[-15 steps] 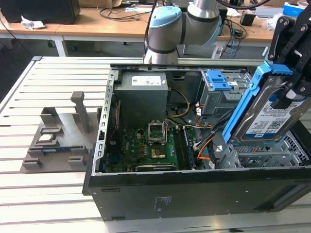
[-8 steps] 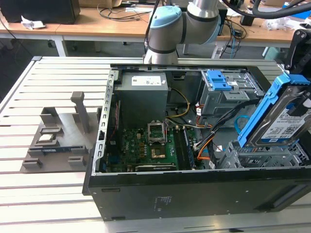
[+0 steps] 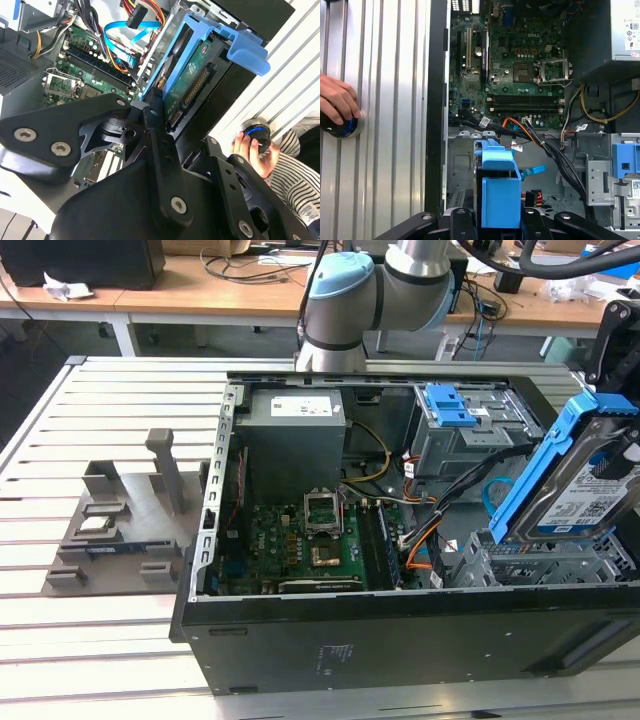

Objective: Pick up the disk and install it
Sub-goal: 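Pick up the disk, then insert the disk into the insertion slot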

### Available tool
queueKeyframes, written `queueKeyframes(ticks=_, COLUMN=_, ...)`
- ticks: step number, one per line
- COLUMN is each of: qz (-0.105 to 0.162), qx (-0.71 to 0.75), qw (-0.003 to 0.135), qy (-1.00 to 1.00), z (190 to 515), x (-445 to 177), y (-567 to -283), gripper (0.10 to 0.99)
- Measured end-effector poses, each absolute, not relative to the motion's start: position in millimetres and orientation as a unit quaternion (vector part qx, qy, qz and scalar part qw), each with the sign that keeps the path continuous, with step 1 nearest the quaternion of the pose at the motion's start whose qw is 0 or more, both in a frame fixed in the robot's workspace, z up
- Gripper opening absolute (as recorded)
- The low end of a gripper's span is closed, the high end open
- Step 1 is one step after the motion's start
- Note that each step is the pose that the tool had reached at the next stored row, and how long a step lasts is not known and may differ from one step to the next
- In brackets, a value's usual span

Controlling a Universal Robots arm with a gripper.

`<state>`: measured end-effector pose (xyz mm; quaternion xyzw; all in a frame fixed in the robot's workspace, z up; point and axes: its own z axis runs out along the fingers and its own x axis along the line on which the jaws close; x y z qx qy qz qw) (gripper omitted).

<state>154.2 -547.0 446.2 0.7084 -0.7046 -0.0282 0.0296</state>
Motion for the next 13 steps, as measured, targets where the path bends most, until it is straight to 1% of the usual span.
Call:
queueKeyframes(ticks=6, qz=-0.028, qx=0.708, qw=0.03, qy=-0.705, z=445.6, x=155.0, y=-547.0, gripper=0.361)
queueKeyframes(ticks=13, qz=-0.028, qx=0.708, qw=0.03, qy=-0.705, z=437.1, x=155.1, y=-544.1, gripper=0.361)
